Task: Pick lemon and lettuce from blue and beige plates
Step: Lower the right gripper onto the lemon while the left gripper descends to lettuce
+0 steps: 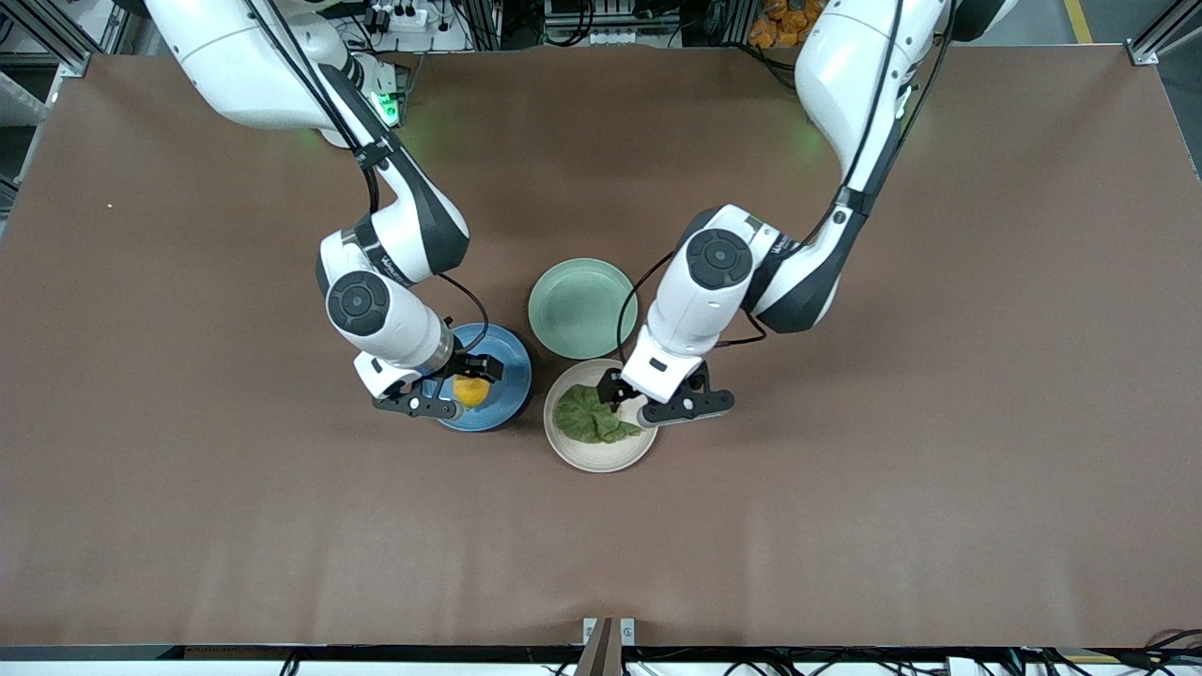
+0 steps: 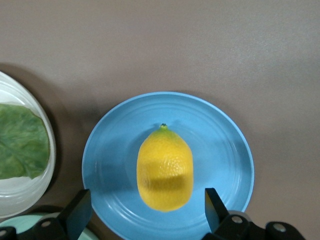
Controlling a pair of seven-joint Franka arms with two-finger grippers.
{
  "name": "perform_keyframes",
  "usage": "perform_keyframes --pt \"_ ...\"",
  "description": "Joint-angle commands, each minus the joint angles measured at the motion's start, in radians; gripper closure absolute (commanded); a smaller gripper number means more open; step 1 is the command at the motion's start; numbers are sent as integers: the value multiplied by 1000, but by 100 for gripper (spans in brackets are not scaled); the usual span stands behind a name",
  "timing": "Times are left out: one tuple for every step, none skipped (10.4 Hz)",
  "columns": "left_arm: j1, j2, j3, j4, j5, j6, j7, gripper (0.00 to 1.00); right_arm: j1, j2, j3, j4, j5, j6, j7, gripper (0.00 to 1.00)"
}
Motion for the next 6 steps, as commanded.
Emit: perform_keyframes --pt "-38 56 24 32 -8 86 -62 0 8 15 -8 -3 -38 22 15 0" --pt "-44 76 24 32 -8 129 -76 0 7 23 -9 -3 -55 24 16 0" --pt "-52 96 25 32 -8 163 -78 0 7 34 -9 -4 -57 46 16 0" --pt "-54 114 27 32 -8 206 -89 0 7 38 -11 -27 -57 86 15 0" --pt "-67 133 44 38 -3 223 -127 0 7 44 -19 -49 -57 129 15 0" --pt "-131 134 121 40 3 219 -151 0 8 57 -23 -52 -57 152 15 0"
